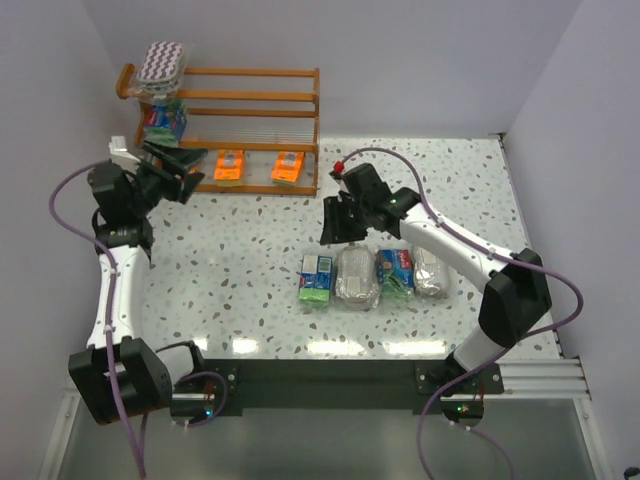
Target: Place and organize the cleaning sponges onto the shelf
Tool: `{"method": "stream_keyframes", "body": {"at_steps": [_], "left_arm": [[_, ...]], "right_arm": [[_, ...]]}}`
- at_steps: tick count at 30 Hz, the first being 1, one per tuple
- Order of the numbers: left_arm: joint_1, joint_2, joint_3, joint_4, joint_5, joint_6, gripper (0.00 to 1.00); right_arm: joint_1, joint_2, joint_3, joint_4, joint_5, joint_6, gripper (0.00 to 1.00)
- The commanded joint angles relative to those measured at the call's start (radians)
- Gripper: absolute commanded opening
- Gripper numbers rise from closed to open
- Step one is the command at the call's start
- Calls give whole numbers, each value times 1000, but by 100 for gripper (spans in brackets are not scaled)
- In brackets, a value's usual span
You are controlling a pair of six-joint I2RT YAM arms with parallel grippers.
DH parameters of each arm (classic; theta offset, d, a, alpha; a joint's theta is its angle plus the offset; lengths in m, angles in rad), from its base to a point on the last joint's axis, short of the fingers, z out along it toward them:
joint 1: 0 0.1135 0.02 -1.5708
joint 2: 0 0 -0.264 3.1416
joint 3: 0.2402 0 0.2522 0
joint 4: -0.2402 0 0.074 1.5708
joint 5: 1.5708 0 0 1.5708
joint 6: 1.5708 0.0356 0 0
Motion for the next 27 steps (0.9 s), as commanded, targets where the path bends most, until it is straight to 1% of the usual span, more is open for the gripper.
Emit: {"method": "stream_keyframes", "body": {"at_steps": [1, 2, 5, 7, 9, 12, 15, 19, 22, 27], "left_arm": [[-102, -38, -88, -56, -12, 198, 86], [-148, -48, -123, -56, -14, 215, 86], [-194, -71, -160, -134, -26, 280, 86], [-207, -85, -168, -197, -29, 338, 86], [-208, -95, -170, -276, -46, 401, 86], [-208, -109, -177, -349, -60, 444, 86], [-208, -115, -211, -361, -55, 461, 86], [-208, -124, -243, -378, -65, 482, 86], [-208, -134, -250, -410, -80, 516, 86], [-208, -121, -269, -458, -89, 573, 86]], "right_arm": [[43, 19, -27, 20, 49, 4, 44], [53, 25, -42, 22, 56, 10, 44], [97, 57, -73, 11, 85, 30, 43], [132, 72, -79, -18, 136, 44, 44], [146, 71, -103, -26, 157, 76, 44], [151, 71, -140, -20, 168, 116, 43], [159, 91, -169, 0, 151, 142, 43], [168, 129, -200, 92, 102, 182, 43], [177, 160, -188, 134, 76, 205, 42], [191, 204, -93, 114, 75, 208, 42]]}}
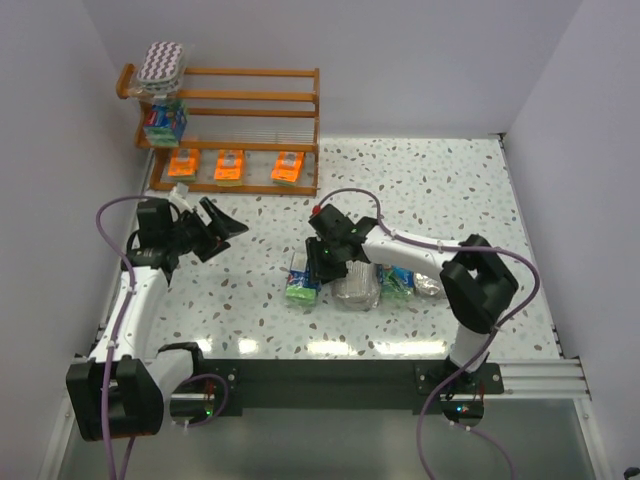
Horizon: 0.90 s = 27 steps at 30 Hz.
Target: Place and organize the cleaning sponges onto the shelf
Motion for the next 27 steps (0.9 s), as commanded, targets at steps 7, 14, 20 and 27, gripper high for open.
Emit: {"method": "stream_keyframes", "body": {"at_steps": [7, 14, 20, 27], "left_arm": [[-3, 9, -82, -46, -18, 118, 85], [-3, 18, -93, -92, -76, 100, 84], [-1, 5, -99, -109, -125, 75, 84], [-1, 26, -128, -54, -139, 35, 85]], "right_arm": [[17, 126, 151, 38, -13, 91, 40], [13, 256, 291, 174, -72, 347, 38], [11, 318, 358, 312, -106, 490, 40], [-27, 318, 267, 636, -330, 549, 45]]}}
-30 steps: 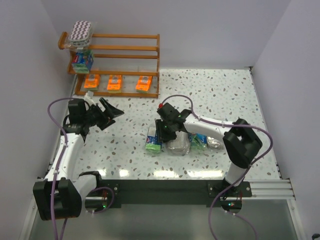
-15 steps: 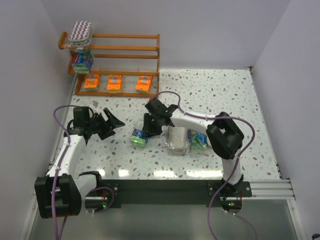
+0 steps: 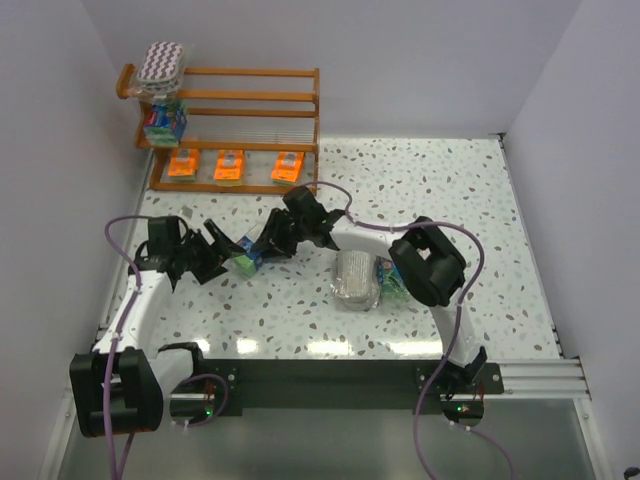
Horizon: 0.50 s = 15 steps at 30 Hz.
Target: Place and organize the cleaning sponges onto the shelf
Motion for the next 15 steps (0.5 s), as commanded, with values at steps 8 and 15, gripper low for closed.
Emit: {"method": "stream_keyframes", "body": {"at_steps": [8, 15], "left_arm": [[-2, 58, -90, 205, -39, -148, 80], [-2, 119, -131, 384, -50, -234, 67]], "right_arm": [[-64, -252, -175, 58, -130, -102, 49], [-71, -423, -245, -158, -38, -241, 50]]}}
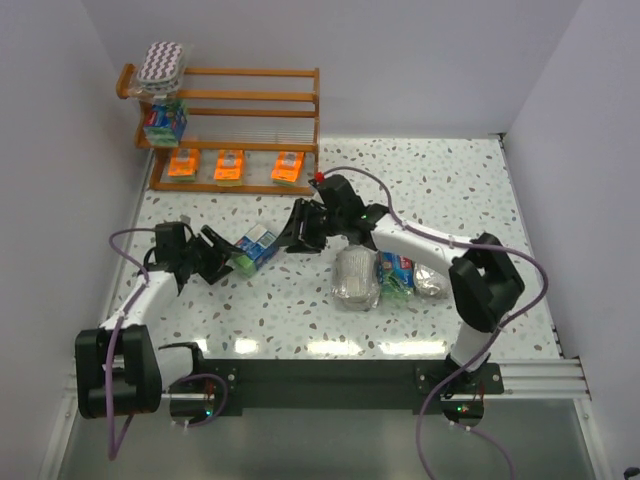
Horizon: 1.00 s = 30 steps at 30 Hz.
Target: Place and organize the cleaning sponges onto the shelf
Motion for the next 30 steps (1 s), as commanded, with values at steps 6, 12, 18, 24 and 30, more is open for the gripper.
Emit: {"method": "stream_keyframes", "body": {"at_steps": [6, 12, 18, 24, 30], "left_arm": [[0, 160, -38, 219, -9, -27, 33], [0, 157, -41, 244, 16, -21, 0], [1, 4, -9, 206, 82, -131, 0], [4, -82, 113, 219, 30, -312, 0], [7, 58, 204, 399, 54, -432, 0]], "right_arm": [[-21, -145, -41, -173, 71, -118, 49], [-59, -170, -9, -229, 71, -149, 48], [-102, -194, 39, -298, 74, -193, 47], [-145, -234, 47, -331, 81, -218, 47], [-161, -257, 56, -363, 94, -253, 47]]}}
